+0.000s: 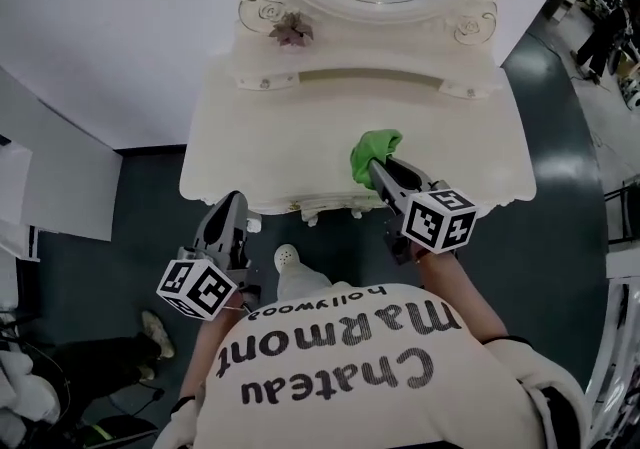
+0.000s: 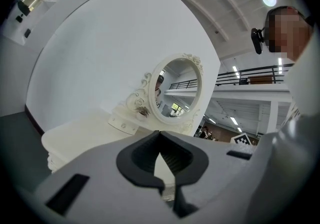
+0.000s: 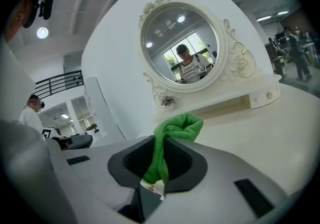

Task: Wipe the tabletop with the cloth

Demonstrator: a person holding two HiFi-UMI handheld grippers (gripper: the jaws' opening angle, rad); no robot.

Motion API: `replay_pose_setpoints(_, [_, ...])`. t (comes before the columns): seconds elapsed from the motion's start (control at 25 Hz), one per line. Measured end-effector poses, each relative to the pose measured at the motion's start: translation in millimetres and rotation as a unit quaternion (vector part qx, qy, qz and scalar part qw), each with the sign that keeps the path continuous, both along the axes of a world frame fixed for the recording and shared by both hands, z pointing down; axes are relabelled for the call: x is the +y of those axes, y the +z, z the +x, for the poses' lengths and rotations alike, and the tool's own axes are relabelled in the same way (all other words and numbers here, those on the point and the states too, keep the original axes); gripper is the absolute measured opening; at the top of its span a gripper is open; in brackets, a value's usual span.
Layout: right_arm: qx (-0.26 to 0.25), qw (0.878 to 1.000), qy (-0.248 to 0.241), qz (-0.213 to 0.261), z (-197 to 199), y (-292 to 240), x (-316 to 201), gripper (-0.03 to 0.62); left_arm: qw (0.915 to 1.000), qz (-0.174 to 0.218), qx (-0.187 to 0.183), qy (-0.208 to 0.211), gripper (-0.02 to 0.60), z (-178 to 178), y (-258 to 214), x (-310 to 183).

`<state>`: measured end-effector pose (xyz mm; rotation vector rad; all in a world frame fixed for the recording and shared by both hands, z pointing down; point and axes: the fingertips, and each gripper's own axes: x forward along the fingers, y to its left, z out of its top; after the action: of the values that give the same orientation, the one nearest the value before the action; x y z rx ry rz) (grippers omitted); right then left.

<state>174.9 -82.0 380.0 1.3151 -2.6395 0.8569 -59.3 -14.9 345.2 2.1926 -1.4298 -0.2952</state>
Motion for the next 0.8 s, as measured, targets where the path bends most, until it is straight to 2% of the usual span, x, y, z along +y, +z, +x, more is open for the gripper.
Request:
replay_pose_setpoints(0.12, [0.009,1.000,-0.001,-0.011,-17.0,5.2,-25.9,0.067,0.9999,0.003,-0.011,0.009,0.009,-15.4,-0.6,-32.8])
replay_pose_setpoints(0.32, [0.028,0.999,-0.005,-0.032,-50.7,17.2,-68.2,0.067,0.9996,-0.016,0.006,0.020,0.008,-40.0,10.6,-77.1])
replay_pose_setpoints(0.8, [0.050,0.994,-0.072,-0.058,-168.0,43.5,-148.9,0.067,0.9984,-0.055,0.011,-0.004,0.009,-132.1,32.0,-147.0])
